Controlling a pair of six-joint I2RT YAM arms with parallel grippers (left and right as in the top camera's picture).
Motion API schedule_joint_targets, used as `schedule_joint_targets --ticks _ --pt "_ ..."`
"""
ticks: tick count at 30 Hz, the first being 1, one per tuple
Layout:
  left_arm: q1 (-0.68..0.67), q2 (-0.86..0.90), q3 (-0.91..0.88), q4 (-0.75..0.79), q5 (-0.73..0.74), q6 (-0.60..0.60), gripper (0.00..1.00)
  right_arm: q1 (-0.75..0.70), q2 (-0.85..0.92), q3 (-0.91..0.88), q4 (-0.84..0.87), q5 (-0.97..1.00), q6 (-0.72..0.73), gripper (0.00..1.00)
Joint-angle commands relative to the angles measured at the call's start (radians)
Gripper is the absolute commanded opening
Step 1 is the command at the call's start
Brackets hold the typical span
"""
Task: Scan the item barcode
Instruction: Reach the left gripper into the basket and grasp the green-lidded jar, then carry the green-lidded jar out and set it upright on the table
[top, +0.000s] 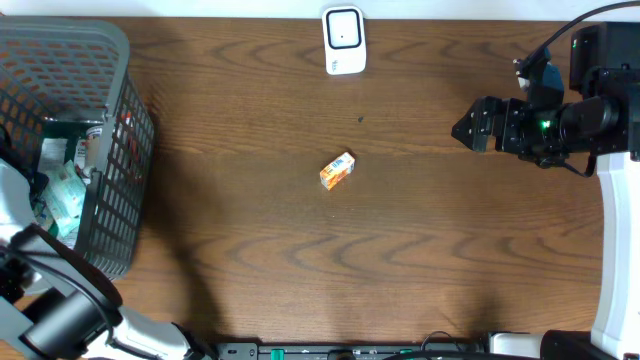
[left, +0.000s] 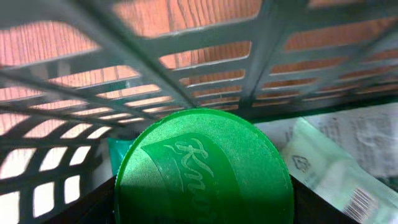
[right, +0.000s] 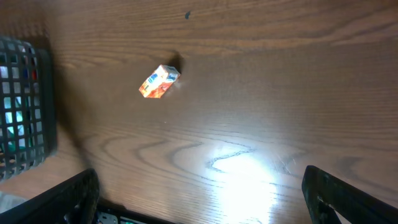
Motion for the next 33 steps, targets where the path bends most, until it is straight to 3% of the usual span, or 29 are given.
schedule_joint_targets --ticks 1,14,23,28,33 --pt "0.002 -0.116 0.001 0.002 0.021 0.002 0.52 0.013 0.001 0.019 -0.001 -0.008 0.011 0.99" --pt "-0.122 -0.42 0.009 0.032 0.051 0.003 0.52 0.013 0.001 0.019 -0.001 -0.008 0.011 0.99" --pt "-0.276 -0.588 0.138 -0.015 0.064 0.101 0.52 0.013 0.001 0.019 -0.001 -0.008 0.011 0.99" --pt "-0.363 -0.626 0.245 -0.095 0.238 0.107 0.52 0.013 0.001 0.019 -0.001 -0.008 0.011 0.99" --pt "-0.442 -0.628 0.277 -0.113 0.595 0.095 0.52 0.013 0.001 0.019 -0.001 -0.008 0.011 0.99"
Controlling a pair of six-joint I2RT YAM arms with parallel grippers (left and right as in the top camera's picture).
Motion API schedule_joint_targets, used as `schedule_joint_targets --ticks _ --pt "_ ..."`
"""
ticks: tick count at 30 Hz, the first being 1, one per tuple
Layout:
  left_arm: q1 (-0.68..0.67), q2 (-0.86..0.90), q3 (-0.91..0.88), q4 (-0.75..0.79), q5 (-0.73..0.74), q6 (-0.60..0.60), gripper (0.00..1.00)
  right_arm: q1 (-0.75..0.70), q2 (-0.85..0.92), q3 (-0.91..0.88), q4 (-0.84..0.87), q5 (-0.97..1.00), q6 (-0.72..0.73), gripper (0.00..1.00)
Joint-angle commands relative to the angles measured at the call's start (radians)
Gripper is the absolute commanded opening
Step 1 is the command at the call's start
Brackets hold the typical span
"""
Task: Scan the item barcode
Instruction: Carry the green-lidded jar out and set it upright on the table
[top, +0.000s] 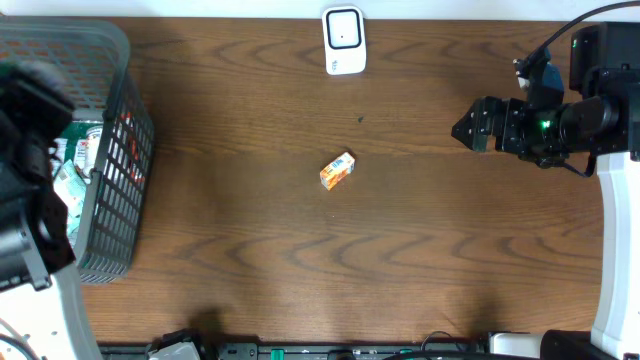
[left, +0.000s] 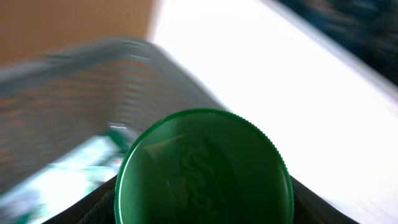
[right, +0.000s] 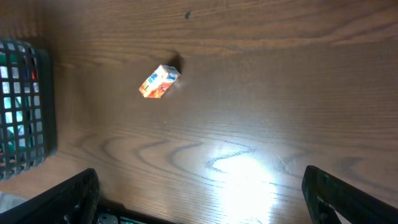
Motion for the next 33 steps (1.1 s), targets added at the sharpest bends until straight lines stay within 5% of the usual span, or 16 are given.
schedule_joint_targets --ticks 1,8,23,33 --pt "-0.052 0.009 0.021 -0.01 0.32 0.001 0.52 0.013 0.001 0.019 -0.001 -0.008 0.011 0.99" --pt "-0.193 0.063 0.021 -0.149 0.4 -0.037 0.52 0.013 0.001 0.019 -0.001 -0.008 0.011 0.99" --pt "-0.632 0.3 0.02 -0.539 0.049 -0.037 0.52 0.013 0.001 0.019 -0.001 -0.008 0.011 0.99" --pt "-0.742 0.638 0.019 -0.668 0.036 -0.013 0.52 0.013 0.001 0.019 -0.001 -0.008 0.011 0.99"
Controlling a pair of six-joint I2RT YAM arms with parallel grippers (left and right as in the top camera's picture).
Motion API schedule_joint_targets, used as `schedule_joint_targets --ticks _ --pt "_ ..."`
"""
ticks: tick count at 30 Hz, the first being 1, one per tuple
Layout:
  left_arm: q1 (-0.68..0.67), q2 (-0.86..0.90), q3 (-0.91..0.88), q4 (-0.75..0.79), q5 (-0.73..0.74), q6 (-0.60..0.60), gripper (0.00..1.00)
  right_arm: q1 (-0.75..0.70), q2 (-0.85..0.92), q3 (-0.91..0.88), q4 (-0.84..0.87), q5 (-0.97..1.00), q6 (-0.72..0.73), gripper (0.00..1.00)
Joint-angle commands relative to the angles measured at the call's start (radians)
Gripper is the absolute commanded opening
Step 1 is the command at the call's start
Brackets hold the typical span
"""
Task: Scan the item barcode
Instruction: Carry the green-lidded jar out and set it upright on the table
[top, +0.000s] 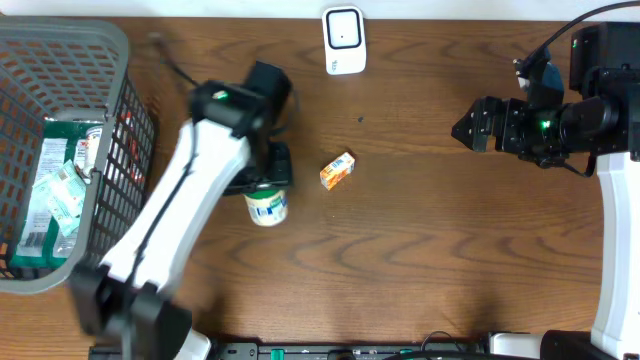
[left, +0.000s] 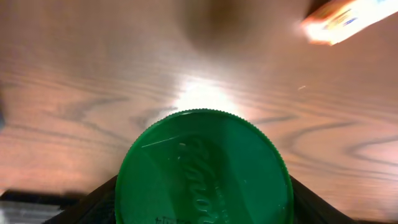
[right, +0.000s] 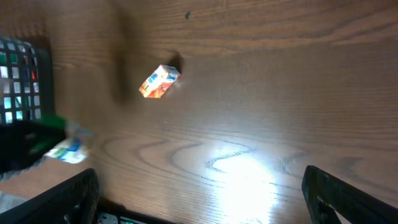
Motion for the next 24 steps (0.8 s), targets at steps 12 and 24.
schedule_joint_targets --ticks 12,24 --pt "-0.006 0.348 -0.024 0.033 -0.025 0.026 0.5 0.013 0.001 0.018 -0.001 -0.009 0.011 0.99" --pt "-0.008 0.399 -0.024 0.089 -0.003 0.044 0.61 0.013 0.001 0.018 -0.001 -0.008 0.011 0.99"
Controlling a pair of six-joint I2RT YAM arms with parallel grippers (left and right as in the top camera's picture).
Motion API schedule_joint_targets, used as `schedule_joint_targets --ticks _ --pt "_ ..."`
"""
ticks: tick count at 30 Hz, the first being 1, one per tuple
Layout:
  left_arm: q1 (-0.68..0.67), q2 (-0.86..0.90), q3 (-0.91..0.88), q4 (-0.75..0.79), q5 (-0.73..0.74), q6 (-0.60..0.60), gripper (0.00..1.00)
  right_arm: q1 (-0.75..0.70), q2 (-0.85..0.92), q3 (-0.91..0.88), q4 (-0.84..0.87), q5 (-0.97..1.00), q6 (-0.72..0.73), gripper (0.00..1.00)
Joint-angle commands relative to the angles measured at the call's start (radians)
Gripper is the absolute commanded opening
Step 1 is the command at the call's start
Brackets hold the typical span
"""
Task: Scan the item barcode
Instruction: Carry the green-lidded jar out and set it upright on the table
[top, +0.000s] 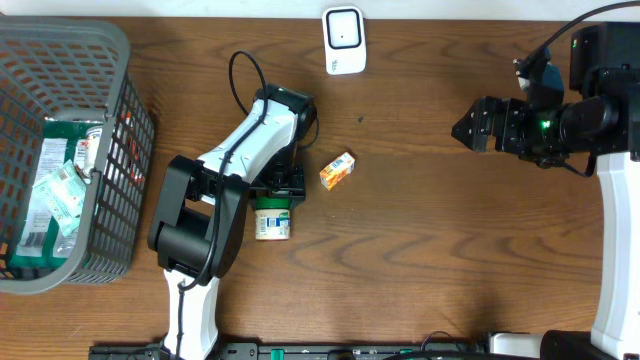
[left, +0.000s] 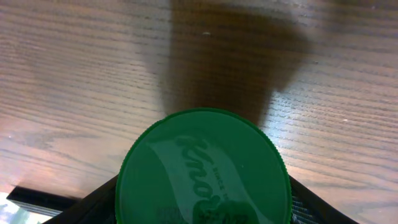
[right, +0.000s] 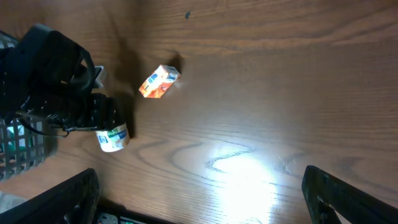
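Observation:
My left gripper (top: 272, 203) is shut on a white jar (top: 272, 222) with a green lid (left: 203, 168), low over the table, left of and nearer the front than a small orange box (top: 337, 170). The lid fills the lower middle of the left wrist view, with a dark finger (left: 93, 205) on each side. No barcode shows on the jar. The white scanner (top: 343, 38) stands at the back edge. At the right my right gripper (top: 462, 128) hangs open and holds nothing. The right wrist view shows the jar (right: 114, 138) and the box (right: 158, 81).
A grey mesh basket (top: 118, 150) with several packets in it stands at the left edge of the table. The left arm (top: 245, 145) stretches from the jar back towards the scanner's side. Bare wood lies between the box and the right arm.
The jar in my left gripper sits slightly nearer the table's front. The orange box has left the left wrist view, where the jar's shadow now falls on the wood. The right arm is unchanged.
At first my left gripper was down in the basket, shut on the green-lidded jar. Then it was up by the basket's rim with the jar. After that it held the jar over the table left of the orange box, and it remains there. My right gripper stayed open throughout.

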Motion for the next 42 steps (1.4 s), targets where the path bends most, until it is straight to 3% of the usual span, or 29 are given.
schedule_joint_targets --ticks 1,11,28,42 --pt "-0.002 0.014 -0.006 0.006 0.008 0.013 0.64 0.013 0.001 0.018 -0.001 -0.008 0.011 0.99" --pt "-0.002 0.014 -0.006 0.023 0.009 0.012 0.82 0.013 0.001 0.018 -0.001 -0.009 0.011 0.99" --pt "0.031 -0.015 0.043 0.037 0.009 0.008 0.83 0.013 0.001 0.018 -0.001 -0.008 0.011 0.99" --pt "0.07 -0.159 0.124 0.066 0.008 0.022 0.84 0.013 0.001 0.018 -0.001 -0.009 0.011 0.99"
